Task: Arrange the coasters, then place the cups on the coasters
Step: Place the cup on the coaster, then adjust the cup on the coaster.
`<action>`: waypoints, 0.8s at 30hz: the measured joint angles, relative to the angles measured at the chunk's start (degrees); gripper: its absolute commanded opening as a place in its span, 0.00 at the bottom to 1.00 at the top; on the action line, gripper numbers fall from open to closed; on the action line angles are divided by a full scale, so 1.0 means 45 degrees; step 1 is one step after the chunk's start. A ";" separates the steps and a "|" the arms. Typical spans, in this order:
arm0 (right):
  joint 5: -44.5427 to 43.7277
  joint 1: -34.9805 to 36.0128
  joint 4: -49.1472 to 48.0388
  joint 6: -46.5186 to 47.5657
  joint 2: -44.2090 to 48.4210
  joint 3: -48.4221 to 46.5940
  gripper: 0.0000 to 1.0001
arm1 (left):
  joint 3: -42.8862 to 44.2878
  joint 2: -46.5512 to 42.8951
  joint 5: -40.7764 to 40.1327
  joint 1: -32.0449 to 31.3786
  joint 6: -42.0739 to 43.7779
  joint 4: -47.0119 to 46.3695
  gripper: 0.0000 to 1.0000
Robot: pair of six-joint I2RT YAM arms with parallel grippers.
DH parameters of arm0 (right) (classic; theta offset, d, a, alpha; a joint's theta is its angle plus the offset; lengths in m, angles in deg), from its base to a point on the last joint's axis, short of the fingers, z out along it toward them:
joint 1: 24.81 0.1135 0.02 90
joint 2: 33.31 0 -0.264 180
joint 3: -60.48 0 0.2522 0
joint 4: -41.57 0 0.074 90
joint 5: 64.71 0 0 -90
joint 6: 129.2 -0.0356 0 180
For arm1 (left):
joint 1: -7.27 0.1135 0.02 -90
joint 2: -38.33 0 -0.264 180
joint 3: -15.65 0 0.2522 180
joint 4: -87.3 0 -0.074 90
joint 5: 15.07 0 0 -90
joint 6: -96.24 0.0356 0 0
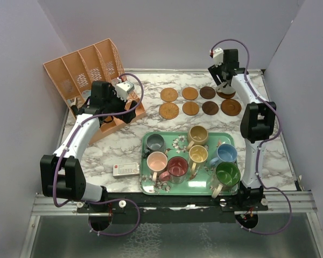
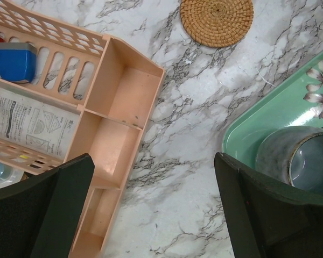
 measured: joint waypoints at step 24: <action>-0.1030 0.0165 0.0141 0.0238 -0.0471 0.0000 0.71 | -0.0015 -0.0024 -0.0005 0.0000 0.0005 -0.0044 0.98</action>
